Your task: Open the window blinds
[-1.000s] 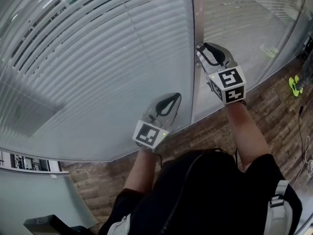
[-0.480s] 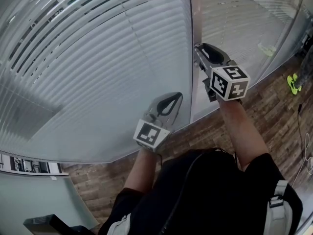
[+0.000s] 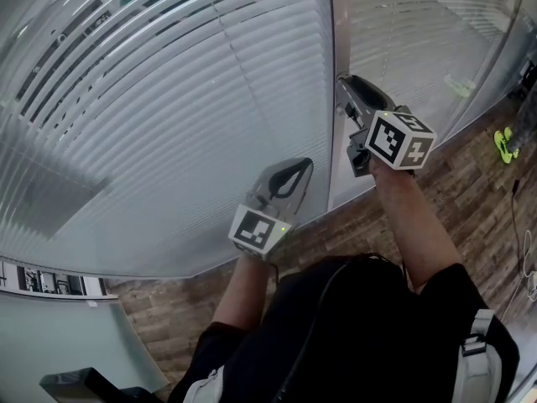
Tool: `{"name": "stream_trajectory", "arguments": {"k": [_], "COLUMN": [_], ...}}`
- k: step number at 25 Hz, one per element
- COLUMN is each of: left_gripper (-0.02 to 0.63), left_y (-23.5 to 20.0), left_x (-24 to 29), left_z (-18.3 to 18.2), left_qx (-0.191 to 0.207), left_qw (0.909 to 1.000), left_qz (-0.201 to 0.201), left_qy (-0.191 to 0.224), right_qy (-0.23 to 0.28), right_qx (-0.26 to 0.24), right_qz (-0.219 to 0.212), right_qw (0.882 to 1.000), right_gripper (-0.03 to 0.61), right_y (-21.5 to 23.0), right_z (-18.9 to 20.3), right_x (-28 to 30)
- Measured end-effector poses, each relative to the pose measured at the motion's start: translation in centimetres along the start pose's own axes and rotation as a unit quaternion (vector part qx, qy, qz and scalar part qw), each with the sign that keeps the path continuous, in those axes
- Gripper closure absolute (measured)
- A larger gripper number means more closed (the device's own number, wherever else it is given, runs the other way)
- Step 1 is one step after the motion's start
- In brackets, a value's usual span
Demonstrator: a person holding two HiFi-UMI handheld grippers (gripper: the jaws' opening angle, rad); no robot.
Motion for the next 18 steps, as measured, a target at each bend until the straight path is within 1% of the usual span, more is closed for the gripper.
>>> {"name": "stream_trajectory", "arguments": {"k": [3,6,8,11,14,18], "left_gripper": [0.609,0.609,0.609,0.609,0.609,0.609], "left_y": [-0.2,-0.25,-0.37,-0.28,-0.29,0.04], "left_x": [-0.14,-0.14,-0.23,-0.16,-0.33,-0.32], "left_z": [0.4,0.58,0.89,0.22,0.85,0.7], "left_qx": [0.008,0.005,0.013,0.004,0.01,0.004], "left_qw": [1.0,1.0,0.9999,1.0,0.9999,1.0], "left_qz": [-0.003,-0.003,-0.005,-0.002,-0.004,0.0], "left_qy": [0.002,0.006,0.011,0.007,0.007,-0.004], "right_qy": [0.005,0.009,0.01,0.01,0.009,0.008], "right_qx": [0.03,0.054,0.049,0.041,0.028,0.014], "right_qz": [0.0,0.001,0.002,-0.001,-0.003,-0.003], "right_qw": [1.0,0.999,0.999,0.999,1.0,1.0], "right_gripper": [0.451,0.451,0.451,0.451,0.451,0.449], "right_y": [0.1,0.13,0.06,0.11,0.15,0.15], "right_z": [0.1,0.15,0.14,0.13,0.3,0.5], "right_x": [0.0,-0.04,-0.11,-0.11,-0.19,-0.28]}}
Point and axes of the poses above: the fingertips, and each gripper's own axes: x forward along the fingers, y to its right, z out of its underside, the point moved 10 cm from there along -x, backward along the fingers, and after that the axes turned 2 degrees about x, right-handed, at the moved point
